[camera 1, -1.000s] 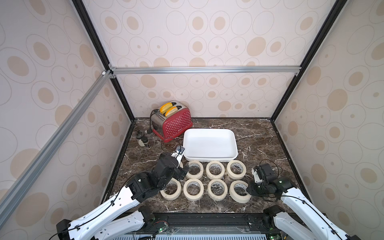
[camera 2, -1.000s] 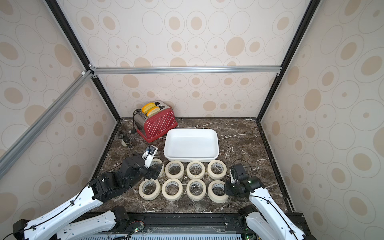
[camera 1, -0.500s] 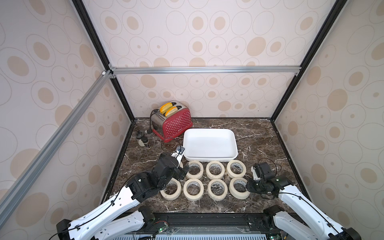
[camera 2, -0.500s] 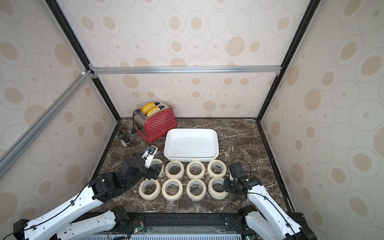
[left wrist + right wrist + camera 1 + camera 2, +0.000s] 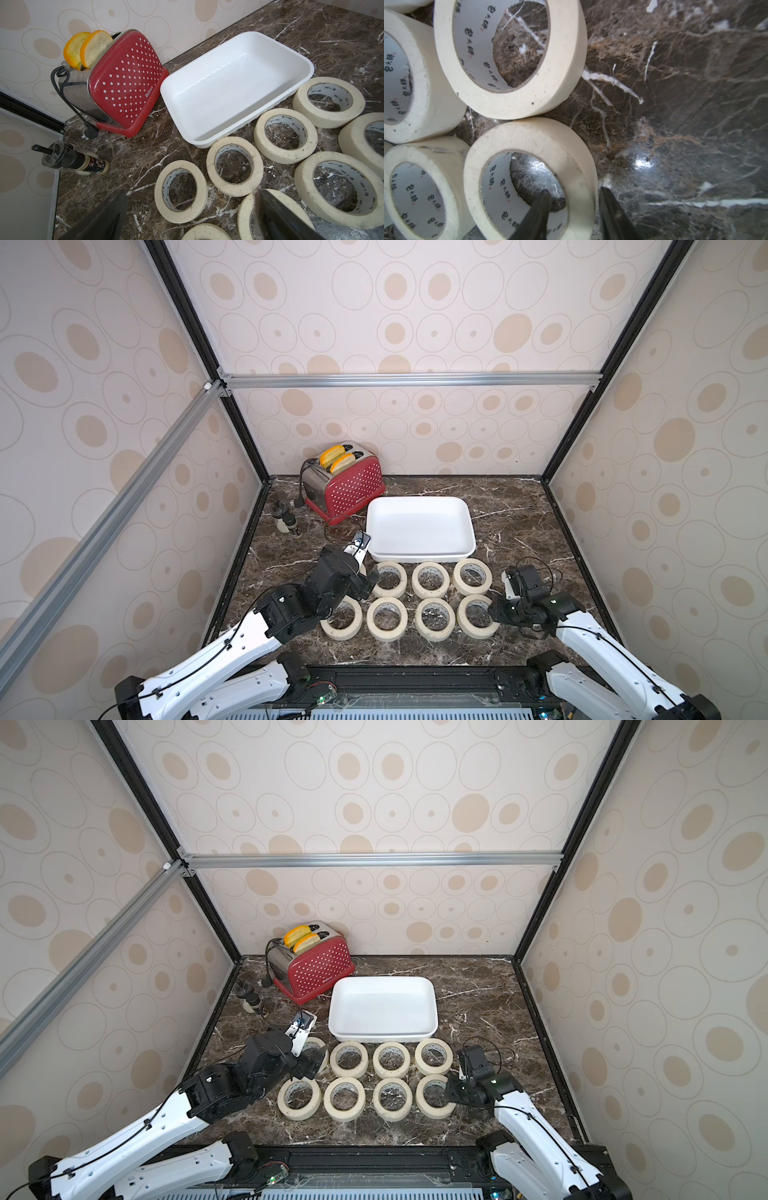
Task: Take out the art tape in the storage box
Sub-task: Place the art tape at the center of the board.
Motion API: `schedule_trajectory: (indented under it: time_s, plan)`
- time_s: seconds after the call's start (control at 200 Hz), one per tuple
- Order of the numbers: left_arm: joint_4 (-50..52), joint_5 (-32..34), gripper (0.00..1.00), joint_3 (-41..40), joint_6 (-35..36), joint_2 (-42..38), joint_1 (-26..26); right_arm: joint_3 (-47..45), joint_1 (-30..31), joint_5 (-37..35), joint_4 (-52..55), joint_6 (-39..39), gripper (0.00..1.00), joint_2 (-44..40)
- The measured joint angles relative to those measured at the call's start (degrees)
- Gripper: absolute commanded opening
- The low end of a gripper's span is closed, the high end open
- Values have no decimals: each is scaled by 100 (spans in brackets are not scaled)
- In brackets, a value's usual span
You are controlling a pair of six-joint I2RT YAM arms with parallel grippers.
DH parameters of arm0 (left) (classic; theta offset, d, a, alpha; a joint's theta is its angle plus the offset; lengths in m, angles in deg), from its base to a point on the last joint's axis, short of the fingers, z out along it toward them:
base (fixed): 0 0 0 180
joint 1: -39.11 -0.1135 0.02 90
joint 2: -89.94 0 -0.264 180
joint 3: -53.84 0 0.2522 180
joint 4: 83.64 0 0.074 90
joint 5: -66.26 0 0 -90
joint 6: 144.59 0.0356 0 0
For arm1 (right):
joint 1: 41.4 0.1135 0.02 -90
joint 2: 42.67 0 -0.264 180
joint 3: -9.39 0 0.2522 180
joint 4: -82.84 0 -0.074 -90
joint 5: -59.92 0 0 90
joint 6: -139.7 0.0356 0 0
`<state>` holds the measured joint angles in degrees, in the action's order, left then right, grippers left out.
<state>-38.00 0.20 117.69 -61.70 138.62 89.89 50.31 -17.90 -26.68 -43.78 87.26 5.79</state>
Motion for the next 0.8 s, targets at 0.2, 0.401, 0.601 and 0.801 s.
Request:
schedule_trajectory:
  time_s: [0.2, 0.401, 0.601, 0.801]
  plan:
    - [0, 2, 99, 0, 9, 17, -2, 317, 0, -326, 175, -107, 60, -286]
    - [-4, 92, 99, 0, 0, 11, -9, 894, 0, -1062, 208, -564, 82, -544]
    - [-114, 415, 99, -42, -81, -153, -85, 1143, -7, -2081, -402, -999, 100, -868]
    - [-605, 1058, 99, -341, -76, -503, -494, 964, -68, -2933, -1827, -1421, 100, -970]
